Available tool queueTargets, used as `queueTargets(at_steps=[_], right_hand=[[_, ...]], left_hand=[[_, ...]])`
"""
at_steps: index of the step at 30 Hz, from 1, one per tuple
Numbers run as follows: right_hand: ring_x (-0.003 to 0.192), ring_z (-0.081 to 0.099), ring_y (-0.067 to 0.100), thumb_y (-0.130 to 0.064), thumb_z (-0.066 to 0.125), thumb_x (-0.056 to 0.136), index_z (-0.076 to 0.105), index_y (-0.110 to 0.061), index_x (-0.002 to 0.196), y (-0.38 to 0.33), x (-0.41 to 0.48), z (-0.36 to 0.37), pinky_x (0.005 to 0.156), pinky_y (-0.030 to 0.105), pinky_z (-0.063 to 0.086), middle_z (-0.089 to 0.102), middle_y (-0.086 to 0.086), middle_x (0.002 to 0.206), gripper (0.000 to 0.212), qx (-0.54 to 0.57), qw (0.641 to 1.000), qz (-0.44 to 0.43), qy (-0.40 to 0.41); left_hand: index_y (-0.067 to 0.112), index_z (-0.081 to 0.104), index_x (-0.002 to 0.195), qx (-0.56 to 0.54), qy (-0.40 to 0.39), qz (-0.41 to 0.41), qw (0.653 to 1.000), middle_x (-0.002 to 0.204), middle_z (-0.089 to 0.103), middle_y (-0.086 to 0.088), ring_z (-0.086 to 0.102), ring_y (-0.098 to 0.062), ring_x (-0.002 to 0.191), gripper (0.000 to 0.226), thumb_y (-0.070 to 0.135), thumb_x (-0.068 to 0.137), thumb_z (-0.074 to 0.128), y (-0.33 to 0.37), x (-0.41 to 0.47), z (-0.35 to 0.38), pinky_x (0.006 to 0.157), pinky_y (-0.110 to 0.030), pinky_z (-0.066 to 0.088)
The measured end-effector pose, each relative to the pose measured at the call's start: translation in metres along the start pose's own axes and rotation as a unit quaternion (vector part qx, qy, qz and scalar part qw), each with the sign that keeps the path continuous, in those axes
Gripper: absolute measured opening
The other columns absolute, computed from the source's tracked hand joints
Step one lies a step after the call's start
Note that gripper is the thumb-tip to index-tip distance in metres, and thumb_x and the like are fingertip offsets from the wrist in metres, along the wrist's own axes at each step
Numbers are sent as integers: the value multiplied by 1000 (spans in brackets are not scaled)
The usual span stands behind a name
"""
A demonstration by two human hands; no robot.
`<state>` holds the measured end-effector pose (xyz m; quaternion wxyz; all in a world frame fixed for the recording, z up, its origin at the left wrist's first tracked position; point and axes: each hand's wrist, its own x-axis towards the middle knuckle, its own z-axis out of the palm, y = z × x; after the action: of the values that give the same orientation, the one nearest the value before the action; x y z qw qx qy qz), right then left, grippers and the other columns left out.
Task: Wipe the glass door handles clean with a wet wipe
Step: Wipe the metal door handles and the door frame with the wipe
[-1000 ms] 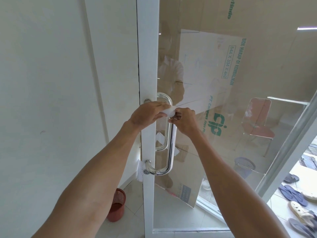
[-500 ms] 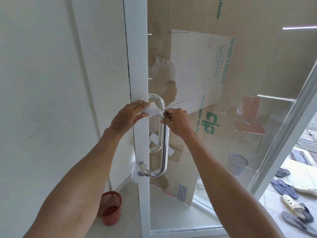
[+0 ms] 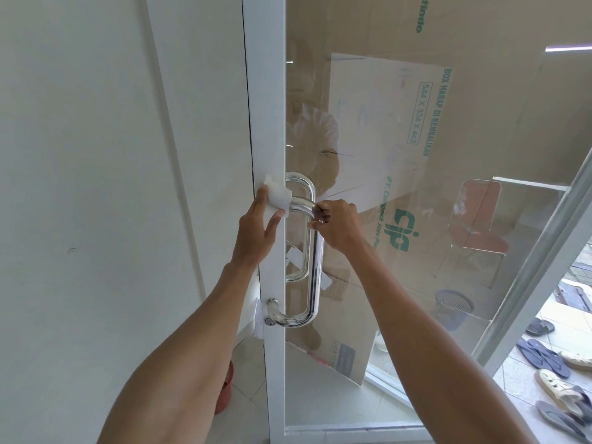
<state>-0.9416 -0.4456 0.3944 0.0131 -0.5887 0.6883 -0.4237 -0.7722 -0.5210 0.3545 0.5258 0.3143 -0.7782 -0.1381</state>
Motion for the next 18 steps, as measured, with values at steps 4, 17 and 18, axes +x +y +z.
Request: queueTargets(at_steps=[4,17,18], right_hand=[[65,53,21,-14,79,73,58,-12,66,-1,-1,0,74,33,49,63,5,67,22,5,1000,4,-1],[64,55,22,-15,80,71,49,-20,58,-5,-7,-4,72,32,49,62,2,65,35,-6,1000,-3,-8],[63,52,19,-16,80,71,46,-22,57,-4,-7,-5,70,31,48,60,0,63,38,-8,1000,-3,-5]], left_hand=[[8,62,121,-115,91,-113,983,102,69,-20,68,-16,98,37,34,97,54,25,3,11,70,-20,50],[1,52,96,-548,190,-500,643,86,61,-16,62,-22,69,15,11,93,63,49,53,2,75,-39,59],[2,54,96,-546,180,-504,645,90,63,-16,62,-22,70,16,13,92,64,49,52,3,80,-38,58]])
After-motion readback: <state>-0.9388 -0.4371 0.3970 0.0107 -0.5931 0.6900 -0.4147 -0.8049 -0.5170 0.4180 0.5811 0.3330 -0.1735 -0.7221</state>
